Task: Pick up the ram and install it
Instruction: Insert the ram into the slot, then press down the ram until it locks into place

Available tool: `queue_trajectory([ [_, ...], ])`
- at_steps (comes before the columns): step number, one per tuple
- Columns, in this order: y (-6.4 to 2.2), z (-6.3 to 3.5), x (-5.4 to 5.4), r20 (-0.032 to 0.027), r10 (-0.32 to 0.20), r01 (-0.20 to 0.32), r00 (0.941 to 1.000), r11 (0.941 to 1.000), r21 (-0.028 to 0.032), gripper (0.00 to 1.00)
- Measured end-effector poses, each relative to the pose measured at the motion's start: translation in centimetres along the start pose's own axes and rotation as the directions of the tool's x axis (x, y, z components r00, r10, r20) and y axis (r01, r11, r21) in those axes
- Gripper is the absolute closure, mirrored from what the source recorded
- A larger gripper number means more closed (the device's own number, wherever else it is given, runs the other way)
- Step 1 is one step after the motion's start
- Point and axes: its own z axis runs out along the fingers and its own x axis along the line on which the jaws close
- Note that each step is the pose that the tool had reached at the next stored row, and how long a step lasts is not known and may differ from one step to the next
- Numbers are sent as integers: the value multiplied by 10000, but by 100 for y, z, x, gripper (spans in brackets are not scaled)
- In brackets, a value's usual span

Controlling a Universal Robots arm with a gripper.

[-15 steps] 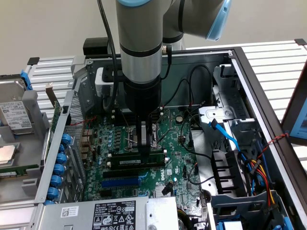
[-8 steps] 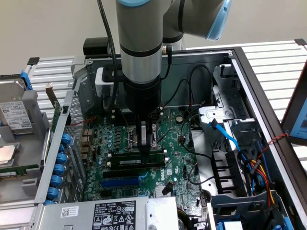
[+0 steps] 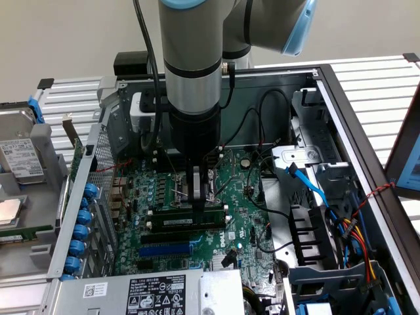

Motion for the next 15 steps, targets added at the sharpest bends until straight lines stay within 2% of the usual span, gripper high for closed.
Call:
queue_trajectory([
  [9, 0, 2, 0, -2, -1, 1, 10000, 10000, 0, 90],
  [15, 4, 15, -15, 0, -67, 67, 10000, 10000, 43, 90],
])
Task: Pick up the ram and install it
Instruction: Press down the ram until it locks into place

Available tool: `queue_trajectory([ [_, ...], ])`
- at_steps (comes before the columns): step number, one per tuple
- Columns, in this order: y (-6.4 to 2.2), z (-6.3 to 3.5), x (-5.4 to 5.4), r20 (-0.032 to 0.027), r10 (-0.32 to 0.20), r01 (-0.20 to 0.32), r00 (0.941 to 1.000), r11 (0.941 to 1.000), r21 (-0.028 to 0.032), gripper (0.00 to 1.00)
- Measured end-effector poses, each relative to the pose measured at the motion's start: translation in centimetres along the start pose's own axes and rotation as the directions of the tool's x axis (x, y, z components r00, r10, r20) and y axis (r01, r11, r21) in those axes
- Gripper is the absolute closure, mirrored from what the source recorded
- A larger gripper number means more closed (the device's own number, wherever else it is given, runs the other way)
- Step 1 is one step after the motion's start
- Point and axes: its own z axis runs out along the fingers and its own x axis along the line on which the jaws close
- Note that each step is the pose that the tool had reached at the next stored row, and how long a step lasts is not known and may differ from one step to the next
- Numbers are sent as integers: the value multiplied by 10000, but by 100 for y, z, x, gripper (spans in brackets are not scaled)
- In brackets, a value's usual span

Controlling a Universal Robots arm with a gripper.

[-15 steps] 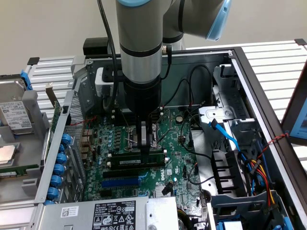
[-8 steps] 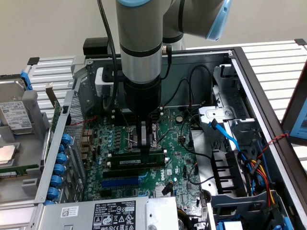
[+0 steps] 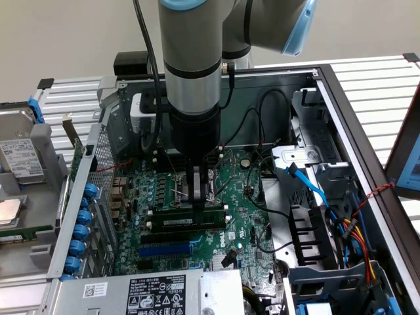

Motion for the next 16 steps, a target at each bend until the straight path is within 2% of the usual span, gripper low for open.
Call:
queue_trajectory([
  [6, 35, 10, 0, 3, -3, 3, 10000, 10000, 41, 90],
  [16, 43, 57, -5, 4, -4, 4, 10000, 10000, 69, 90],
])
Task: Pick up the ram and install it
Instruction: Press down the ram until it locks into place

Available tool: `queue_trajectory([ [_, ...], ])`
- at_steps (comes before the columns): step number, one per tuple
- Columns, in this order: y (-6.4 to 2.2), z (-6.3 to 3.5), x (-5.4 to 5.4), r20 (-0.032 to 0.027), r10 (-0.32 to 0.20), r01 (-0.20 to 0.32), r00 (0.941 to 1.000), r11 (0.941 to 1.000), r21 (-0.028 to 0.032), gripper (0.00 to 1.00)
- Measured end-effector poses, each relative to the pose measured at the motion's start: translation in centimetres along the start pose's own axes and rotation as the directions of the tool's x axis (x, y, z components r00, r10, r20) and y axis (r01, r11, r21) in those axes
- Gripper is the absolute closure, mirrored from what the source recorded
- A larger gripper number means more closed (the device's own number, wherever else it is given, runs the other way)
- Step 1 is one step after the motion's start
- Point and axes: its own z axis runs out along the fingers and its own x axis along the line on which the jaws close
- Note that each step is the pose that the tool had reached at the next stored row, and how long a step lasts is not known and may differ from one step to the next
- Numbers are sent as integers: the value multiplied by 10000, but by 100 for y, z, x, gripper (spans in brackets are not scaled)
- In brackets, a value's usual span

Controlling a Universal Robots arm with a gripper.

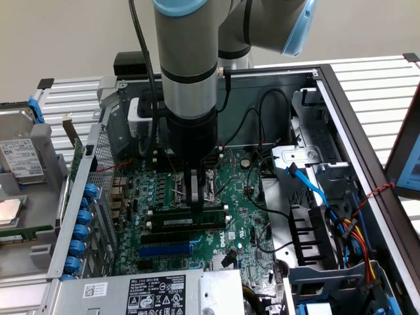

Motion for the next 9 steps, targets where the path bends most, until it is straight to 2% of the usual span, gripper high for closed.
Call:
queue_trajectory([
  [9, 0, 30, -1, 0, 0, 0, 10000, 10000, 10, 90],
])
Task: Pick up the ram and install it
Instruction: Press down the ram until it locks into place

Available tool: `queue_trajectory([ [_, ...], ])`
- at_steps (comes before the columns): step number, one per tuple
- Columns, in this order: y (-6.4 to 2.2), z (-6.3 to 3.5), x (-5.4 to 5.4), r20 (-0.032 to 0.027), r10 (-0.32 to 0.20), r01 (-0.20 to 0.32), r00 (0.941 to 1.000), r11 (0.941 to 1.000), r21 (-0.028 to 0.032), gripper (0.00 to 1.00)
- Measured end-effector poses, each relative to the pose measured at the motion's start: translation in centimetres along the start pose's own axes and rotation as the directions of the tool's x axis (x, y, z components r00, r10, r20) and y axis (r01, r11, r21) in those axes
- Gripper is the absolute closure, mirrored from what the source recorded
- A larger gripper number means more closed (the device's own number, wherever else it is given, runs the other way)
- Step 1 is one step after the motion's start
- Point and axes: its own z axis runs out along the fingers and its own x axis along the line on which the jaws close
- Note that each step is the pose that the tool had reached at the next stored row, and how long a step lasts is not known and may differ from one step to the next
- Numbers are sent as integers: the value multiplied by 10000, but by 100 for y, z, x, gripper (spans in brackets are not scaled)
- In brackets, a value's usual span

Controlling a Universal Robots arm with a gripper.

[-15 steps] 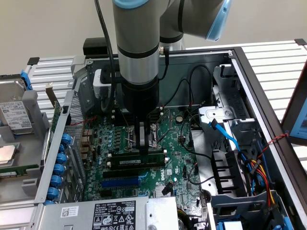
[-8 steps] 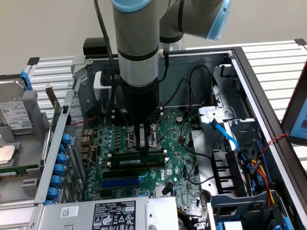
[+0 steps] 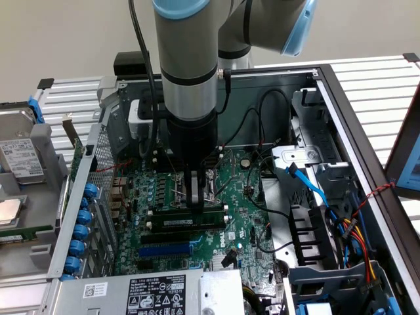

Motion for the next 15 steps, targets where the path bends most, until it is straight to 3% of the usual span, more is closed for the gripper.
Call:
queue_trajectory([
  [9, 13, -11, 0, 8, 2, -2, 10000, 10000, 11, 90],
  [13, 79, -14, 0, 7, -4, 3, 10000, 9999, 126, 90],
  [15, 100, -17, -1, 6, -3, 3, 10000, 9999, 156, 90],
])
